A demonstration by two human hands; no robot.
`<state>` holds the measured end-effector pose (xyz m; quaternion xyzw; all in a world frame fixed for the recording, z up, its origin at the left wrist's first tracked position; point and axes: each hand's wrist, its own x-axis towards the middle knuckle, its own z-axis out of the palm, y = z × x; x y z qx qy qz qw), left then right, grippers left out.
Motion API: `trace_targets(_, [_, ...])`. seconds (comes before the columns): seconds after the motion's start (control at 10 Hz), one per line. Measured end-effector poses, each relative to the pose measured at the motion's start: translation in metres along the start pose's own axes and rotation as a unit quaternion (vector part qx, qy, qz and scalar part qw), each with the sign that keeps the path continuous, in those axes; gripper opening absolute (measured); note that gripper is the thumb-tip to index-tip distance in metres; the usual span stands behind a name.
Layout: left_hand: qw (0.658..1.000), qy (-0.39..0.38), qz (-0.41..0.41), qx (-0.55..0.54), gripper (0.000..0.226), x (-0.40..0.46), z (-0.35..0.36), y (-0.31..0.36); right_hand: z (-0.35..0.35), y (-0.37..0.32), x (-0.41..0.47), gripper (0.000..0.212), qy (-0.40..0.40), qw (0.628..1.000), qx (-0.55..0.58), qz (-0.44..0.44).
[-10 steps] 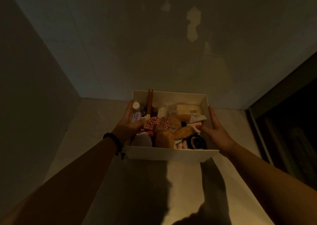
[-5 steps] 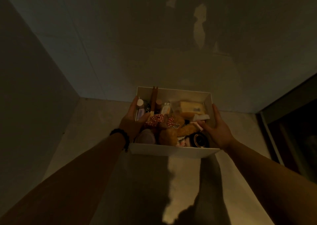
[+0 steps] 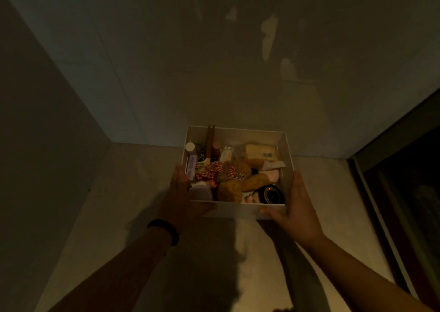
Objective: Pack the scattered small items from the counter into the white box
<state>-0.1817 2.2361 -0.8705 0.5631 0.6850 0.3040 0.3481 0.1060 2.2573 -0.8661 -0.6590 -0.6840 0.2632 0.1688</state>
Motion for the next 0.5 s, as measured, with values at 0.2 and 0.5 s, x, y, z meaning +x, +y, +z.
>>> trace_targets(0.2, [0.997, 0.039, 0.000, 0.060, 0.134, 0.019, 0.002, 0.001, 0.003, -0.003, 0.018, 0.133, 0.037, 0.999, -0.032, 0.021])
trace_targets(0.5, [0.959, 0.010, -0.034, 0.280, 0.129, 0.000, -0.017, 0.023, -0.017, -0.023, 0.011, 0.123, -0.019, 0.989, -0.142, 0.035])
